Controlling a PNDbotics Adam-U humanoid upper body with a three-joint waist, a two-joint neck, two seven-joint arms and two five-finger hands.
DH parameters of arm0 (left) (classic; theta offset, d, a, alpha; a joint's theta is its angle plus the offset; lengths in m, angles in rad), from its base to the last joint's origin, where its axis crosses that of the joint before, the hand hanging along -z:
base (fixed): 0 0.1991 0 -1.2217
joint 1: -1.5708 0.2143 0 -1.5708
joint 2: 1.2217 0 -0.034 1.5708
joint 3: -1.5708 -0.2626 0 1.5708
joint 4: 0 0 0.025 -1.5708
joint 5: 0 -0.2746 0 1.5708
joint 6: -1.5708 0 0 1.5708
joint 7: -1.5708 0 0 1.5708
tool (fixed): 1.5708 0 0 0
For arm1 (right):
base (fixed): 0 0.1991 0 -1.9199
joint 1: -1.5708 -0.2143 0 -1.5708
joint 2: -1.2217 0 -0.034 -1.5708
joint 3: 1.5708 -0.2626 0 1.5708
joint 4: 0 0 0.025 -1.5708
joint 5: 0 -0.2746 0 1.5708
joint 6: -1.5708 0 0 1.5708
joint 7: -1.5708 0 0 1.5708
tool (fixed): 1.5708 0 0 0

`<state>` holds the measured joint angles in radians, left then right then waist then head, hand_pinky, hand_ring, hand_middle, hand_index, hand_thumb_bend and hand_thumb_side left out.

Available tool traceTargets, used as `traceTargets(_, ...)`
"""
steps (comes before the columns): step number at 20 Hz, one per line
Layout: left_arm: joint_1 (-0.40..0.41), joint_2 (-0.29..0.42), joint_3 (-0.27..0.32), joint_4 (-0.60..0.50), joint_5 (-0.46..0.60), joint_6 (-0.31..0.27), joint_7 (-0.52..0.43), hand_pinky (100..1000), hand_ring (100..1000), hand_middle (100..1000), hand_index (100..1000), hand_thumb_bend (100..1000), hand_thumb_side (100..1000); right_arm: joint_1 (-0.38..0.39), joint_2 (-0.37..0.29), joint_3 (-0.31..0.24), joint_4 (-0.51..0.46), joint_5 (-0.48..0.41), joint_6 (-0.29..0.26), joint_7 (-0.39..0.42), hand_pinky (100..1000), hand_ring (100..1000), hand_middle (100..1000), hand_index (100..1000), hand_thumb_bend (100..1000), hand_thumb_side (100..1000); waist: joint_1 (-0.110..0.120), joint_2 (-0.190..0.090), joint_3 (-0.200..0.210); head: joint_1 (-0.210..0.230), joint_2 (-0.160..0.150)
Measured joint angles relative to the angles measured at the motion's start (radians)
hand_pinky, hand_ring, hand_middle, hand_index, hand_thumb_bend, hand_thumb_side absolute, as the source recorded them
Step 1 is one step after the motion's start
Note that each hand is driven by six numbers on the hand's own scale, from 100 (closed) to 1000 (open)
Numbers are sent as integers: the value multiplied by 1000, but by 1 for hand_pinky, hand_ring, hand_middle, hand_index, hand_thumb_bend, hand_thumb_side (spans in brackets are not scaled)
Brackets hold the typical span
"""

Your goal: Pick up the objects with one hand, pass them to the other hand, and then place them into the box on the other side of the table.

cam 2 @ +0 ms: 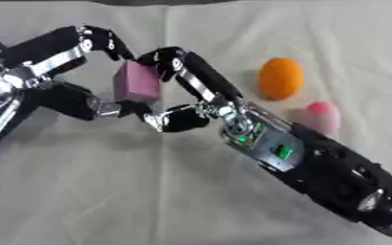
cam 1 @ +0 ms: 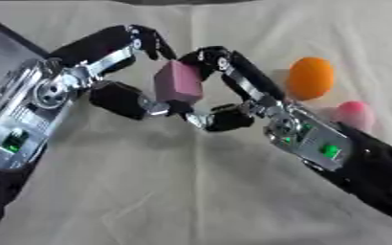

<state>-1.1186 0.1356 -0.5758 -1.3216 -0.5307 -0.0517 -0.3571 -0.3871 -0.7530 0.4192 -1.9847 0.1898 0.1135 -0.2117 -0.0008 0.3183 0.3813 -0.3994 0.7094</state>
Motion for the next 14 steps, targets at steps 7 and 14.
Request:
traceTargets(7,1,-4,-1,-11,1,25,38,825,652,614,677,463,494,1,0,-6,0,-5,18,-6,618,629,494,590,100,100,0,1,-1,1,0)
traceTargets(14,2,-4,-3,-30,3,47,55,791,596,544,586,438,424,1,7,-6,-6,-18,37,-9,618,630,493,589,100,100,0,1,-4,2,0)
